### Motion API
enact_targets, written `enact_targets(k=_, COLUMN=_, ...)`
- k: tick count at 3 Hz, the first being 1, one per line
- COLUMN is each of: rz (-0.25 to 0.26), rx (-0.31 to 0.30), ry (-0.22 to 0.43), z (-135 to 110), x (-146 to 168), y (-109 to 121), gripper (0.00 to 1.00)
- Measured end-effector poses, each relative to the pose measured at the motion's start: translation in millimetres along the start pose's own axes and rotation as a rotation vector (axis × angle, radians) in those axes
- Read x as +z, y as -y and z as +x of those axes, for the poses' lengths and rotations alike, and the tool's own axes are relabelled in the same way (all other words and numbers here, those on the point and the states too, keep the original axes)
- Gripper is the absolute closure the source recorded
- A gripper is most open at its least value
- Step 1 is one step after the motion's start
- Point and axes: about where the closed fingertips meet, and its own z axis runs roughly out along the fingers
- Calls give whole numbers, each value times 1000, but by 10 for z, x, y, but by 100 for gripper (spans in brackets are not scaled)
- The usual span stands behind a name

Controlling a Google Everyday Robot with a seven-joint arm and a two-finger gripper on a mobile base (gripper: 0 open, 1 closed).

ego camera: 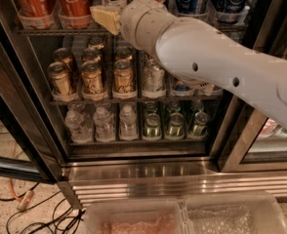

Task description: Pick blue plastic bottle from top shelf of fridge

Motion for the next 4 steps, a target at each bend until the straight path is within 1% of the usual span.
enact_targets(k=1, rz=2, rx=7, ry=9, z=-14, x=70, y=18, gripper=26)
enact_targets(k=3, rz=12, rx=-2, ry=39, z=-142, x=163, y=99, gripper=25)
enact_targets(k=4, rz=3, rx=-3, ry=43, z=-146, x=202, y=81, gripper=44)
